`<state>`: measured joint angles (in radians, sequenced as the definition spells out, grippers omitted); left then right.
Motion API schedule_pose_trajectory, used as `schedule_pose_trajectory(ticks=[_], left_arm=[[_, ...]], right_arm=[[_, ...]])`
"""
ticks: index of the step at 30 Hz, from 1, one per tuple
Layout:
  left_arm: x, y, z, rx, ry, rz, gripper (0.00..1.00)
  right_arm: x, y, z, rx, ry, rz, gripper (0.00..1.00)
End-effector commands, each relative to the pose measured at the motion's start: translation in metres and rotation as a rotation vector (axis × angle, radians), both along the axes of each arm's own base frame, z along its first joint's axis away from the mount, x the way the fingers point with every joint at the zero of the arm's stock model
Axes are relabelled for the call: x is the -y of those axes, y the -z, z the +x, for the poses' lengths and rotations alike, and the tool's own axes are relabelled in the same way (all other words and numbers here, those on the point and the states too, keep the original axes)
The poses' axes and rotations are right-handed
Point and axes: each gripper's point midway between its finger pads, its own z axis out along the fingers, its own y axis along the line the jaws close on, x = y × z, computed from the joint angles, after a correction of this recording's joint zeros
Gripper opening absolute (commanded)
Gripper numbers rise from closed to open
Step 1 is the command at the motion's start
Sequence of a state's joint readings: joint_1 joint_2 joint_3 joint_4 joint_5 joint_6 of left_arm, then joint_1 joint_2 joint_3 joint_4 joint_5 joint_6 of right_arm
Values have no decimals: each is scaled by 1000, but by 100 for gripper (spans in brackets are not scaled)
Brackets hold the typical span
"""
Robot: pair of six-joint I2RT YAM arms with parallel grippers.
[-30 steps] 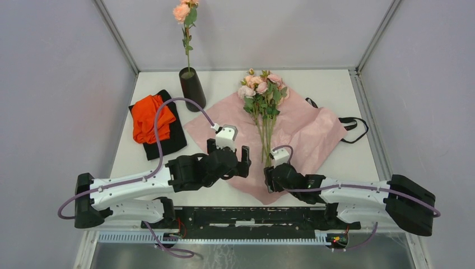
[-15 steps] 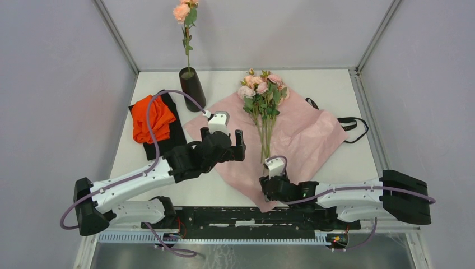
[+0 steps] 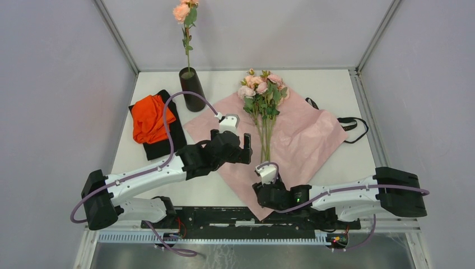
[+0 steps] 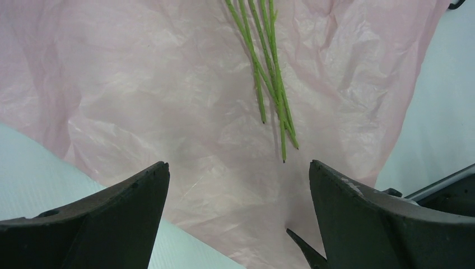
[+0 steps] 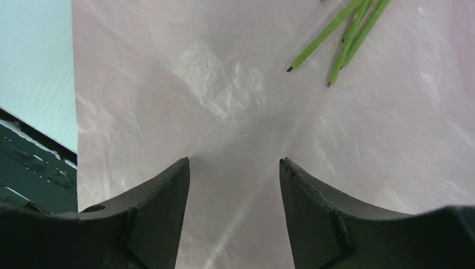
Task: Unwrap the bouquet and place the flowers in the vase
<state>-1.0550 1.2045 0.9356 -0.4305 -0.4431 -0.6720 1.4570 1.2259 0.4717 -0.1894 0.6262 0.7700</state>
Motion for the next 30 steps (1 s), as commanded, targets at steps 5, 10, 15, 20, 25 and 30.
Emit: schedule_pose_trajectory(ticks=[5,10,15,20,25,30], left_arm=[[6,6,19,15,3,-22,100],[-7,31,45,-47,-102,-61,100],[-14,35,60,-60,-175,-118,100],[-5,27,70,-67,-160,-170,100],[4,28,89,-84,-167,-228,97],[7,40,106,-126,-183,-309,96]], right_arm=[[7,-51,28,155,124,102,65],[27,-98,84,255,248,115,65],[59,-134,145,354,431,108,62],[53,-151,199,318,428,80,53],[20,-143,239,241,339,43,37],[-12,-130,260,191,266,10,35]])
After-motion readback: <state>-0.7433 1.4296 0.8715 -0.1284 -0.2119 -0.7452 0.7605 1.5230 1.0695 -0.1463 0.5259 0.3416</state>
